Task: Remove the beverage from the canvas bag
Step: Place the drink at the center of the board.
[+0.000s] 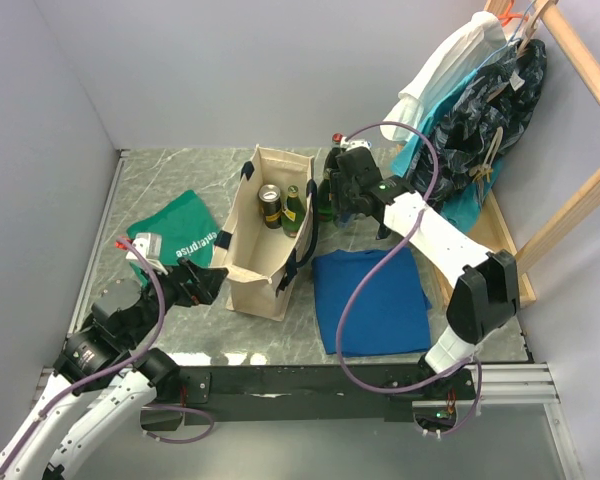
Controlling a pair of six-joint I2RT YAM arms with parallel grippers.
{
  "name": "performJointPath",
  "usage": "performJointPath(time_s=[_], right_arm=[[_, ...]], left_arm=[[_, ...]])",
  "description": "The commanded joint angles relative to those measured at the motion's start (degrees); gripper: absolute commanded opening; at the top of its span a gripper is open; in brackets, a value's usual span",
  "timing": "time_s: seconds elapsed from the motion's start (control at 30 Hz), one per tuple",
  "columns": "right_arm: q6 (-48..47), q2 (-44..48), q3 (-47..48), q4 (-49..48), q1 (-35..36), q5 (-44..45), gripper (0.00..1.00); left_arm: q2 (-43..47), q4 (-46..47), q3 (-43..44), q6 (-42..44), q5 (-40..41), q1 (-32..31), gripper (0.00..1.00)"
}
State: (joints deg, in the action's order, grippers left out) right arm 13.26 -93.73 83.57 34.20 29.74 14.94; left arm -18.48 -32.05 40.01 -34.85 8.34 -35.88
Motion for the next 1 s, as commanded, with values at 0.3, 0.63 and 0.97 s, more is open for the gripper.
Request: performJointPath(time_s=[0.3,0.63,0.97], right_arm=[[-0.43,-2.24,3.35,-5.54,-1.17,3.52,0.00],[0.28,-3.39,1.78,-7.47,-0.91,0.80,0.00],[0.10,-5.76,-0.25,-10.54,0.58,0.18,0.00]], left_arm=[[3.54,-0.82,2.36,-2.06,5.63,0.19,1.00],[5.21,-1.70,2.44,-3.03,8.19,0.37,0.96],[0.99,-3.02,3.15,-4.09,10.30,0.55,0.96]])
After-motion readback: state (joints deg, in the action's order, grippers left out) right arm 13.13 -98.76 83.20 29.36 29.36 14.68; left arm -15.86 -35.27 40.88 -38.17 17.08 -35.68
